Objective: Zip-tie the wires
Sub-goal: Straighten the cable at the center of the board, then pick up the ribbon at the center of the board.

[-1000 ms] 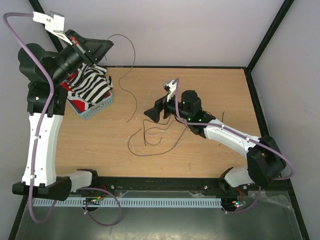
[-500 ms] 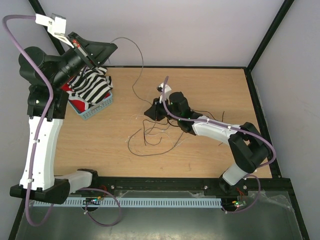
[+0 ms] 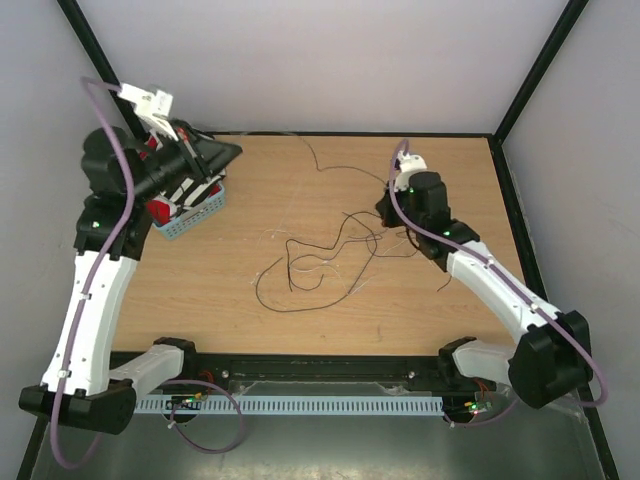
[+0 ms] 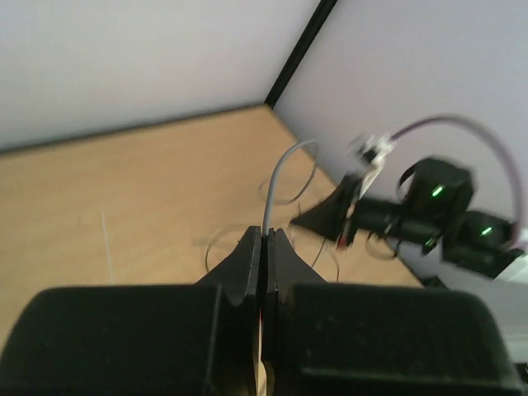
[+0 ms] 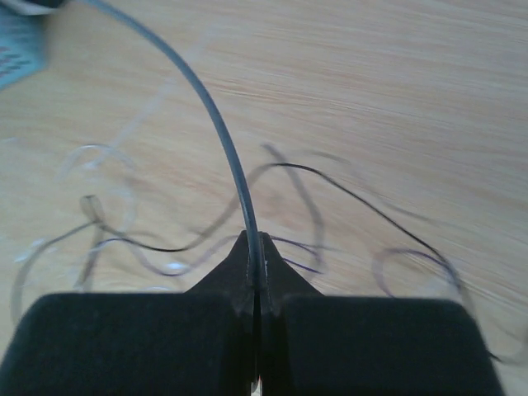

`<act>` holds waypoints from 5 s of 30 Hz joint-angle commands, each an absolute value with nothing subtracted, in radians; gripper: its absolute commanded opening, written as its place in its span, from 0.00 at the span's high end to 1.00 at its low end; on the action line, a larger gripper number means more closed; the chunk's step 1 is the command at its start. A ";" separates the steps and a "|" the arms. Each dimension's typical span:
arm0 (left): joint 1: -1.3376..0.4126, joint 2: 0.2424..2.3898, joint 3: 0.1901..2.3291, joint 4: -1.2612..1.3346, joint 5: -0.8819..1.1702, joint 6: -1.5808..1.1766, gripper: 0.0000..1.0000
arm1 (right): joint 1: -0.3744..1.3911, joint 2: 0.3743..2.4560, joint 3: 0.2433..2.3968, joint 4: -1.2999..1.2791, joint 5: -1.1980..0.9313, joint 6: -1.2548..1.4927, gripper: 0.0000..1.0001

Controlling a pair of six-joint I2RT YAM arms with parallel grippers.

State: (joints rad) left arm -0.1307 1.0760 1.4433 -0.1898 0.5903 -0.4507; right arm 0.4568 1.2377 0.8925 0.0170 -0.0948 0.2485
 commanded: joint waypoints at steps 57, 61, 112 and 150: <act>-0.252 1.377 0.643 -0.130 0.489 -0.367 1.00 | 0.331 1.615 1.007 -0.317 0.532 -0.218 0.81; -0.262 1.410 0.659 -0.126 0.479 -0.365 1.00 | 0.331 1.609 1.018 -0.341 0.523 -0.209 0.73; -0.261 1.716 1.277 -0.331 0.246 -0.174 0.38 | 0.329 1.088 0.932 -0.154 0.141 -0.041 0.01; -0.389 2.053 1.409 -0.368 0.072 -0.121 0.59 | 0.330 1.077 0.926 -0.143 0.125 -0.048 0.01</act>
